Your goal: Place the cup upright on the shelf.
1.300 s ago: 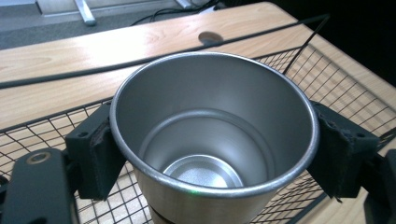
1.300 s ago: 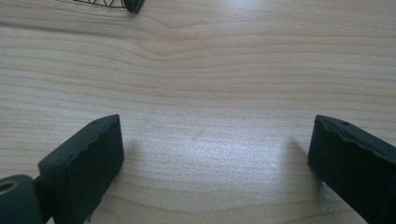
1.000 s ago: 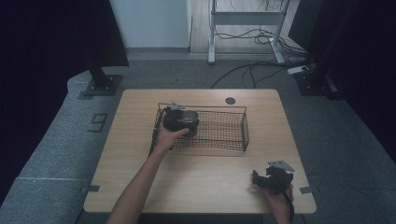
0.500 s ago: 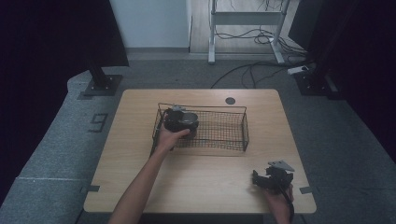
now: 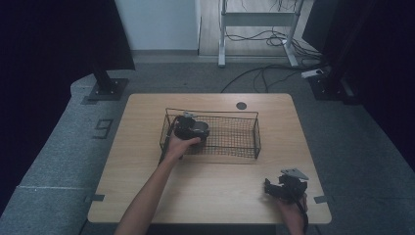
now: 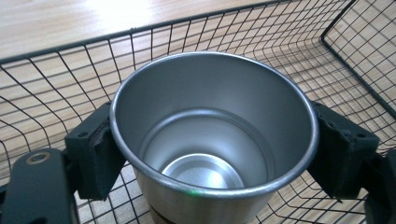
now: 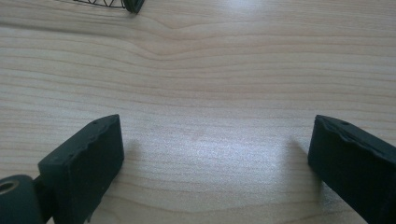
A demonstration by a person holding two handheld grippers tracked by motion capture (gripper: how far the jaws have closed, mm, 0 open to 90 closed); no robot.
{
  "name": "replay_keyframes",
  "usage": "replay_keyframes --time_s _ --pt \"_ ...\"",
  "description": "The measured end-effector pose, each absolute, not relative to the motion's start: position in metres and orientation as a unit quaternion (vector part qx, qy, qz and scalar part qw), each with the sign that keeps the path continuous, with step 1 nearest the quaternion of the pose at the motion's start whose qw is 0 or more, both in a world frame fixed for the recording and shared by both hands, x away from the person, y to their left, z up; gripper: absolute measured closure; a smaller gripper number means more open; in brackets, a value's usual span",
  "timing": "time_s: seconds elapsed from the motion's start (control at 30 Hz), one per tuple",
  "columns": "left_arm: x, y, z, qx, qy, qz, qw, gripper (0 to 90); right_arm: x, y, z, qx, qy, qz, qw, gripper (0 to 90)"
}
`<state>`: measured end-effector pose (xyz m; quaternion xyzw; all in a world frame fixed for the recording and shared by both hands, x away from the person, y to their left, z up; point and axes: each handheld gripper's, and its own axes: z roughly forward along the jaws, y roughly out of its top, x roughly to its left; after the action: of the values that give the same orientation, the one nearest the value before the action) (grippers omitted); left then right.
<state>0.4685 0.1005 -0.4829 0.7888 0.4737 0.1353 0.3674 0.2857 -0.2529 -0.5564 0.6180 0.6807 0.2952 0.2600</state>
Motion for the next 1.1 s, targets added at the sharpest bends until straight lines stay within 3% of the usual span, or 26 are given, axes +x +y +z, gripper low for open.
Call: replay_keyframes --time_s 1.1 --pt "0.458 0.105 -0.484 0.810 0.471 0.125 0.326 14.5 0.286 -0.253 -0.556 0.618 0.681 0.295 0.260 3.4"
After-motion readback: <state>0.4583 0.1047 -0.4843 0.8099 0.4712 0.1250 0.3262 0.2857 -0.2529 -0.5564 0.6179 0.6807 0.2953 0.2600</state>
